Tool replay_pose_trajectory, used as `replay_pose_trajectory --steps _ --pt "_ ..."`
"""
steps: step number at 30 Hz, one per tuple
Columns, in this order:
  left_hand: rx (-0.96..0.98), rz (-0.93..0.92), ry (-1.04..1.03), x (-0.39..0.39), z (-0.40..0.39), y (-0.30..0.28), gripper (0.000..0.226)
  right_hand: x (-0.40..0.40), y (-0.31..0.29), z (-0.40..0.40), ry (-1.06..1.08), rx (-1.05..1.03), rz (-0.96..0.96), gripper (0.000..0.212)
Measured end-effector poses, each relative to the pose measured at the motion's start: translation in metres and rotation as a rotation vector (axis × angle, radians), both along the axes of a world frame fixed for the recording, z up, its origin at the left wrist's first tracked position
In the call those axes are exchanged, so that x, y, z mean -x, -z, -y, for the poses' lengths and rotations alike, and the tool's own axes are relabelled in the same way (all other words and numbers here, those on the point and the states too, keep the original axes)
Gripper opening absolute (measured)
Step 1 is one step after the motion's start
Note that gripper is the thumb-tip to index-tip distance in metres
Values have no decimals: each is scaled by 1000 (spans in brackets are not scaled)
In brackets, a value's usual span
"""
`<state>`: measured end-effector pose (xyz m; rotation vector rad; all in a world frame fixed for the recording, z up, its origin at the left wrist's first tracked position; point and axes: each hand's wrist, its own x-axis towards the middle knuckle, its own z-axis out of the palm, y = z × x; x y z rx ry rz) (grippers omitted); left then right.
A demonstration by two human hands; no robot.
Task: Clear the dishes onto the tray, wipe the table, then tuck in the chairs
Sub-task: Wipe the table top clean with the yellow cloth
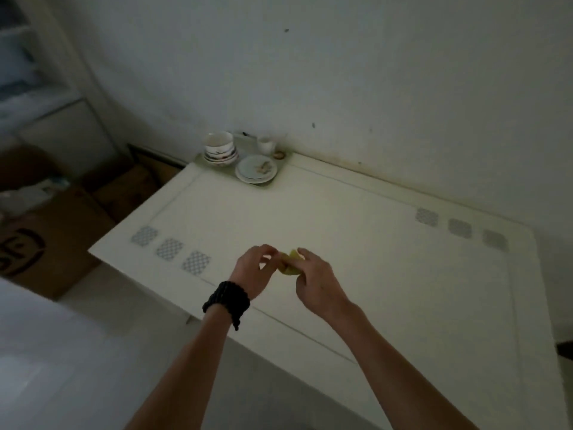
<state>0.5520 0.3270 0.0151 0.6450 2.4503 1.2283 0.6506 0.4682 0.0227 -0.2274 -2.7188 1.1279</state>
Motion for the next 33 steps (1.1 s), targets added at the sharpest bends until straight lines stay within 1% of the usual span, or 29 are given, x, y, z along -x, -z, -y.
replay_pose_trajectory --steps 2,4,5,6,8,9,10,13,16,20,22,25,28,30,31,33 --pt "4 -74 -93 27 25 -18 5 35 -19 14 -88 -57 -10 59" --pt "1 -103 -154 54 60 -32 13 71 -38 36 -171 -72 -85 50" --pt "5 -108 -159 65 76 -37 21 87 -46 46 -206 -71 -124 48" --pt "10 -119 -153 79 98 -44 34 107 -54 64 -252 -68 -168 47" --pt "44 -153 -107 99 132 -53 64 137 -65 96 -337 -48 -225 47" --pt "53 -178 -98 113 154 -57 74 156 -69 118 -377 -24 -251 45" --pt "44 -182 -97 120 166 -57 76 165 -70 132 -405 -7 -275 42" --pt "23 -220 -167 168 225 -55 56 214 -72 191 -449 23 -281 42" --pt "1 -263 -159 217 266 -55 40 255 -66 234 -460 37 -262 44" --pt "27 -305 -136 277 289 -58 33 308 -50 271 -359 106 -229 42" --pt "42 -311 -93 307 292 -54 30 332 -42 279 -304 72 -241 40" --pt "65 -263 32 349 286 -42 35 363 -31 274 -220 10 -200 43" --pt "131 -167 237 391 273 -29 57 394 -18 255 -63 -27 -114 43" --pt "184 -138 330 426 261 -18 65 420 -4 238 8 -32 -93 38" --pt "191 -134 357 438 257 -15 64 429 2 232 29 -38 -96 36" --pt "182 -144 370 469 242 -8 55 457 12 221 59 -50 -96 32"
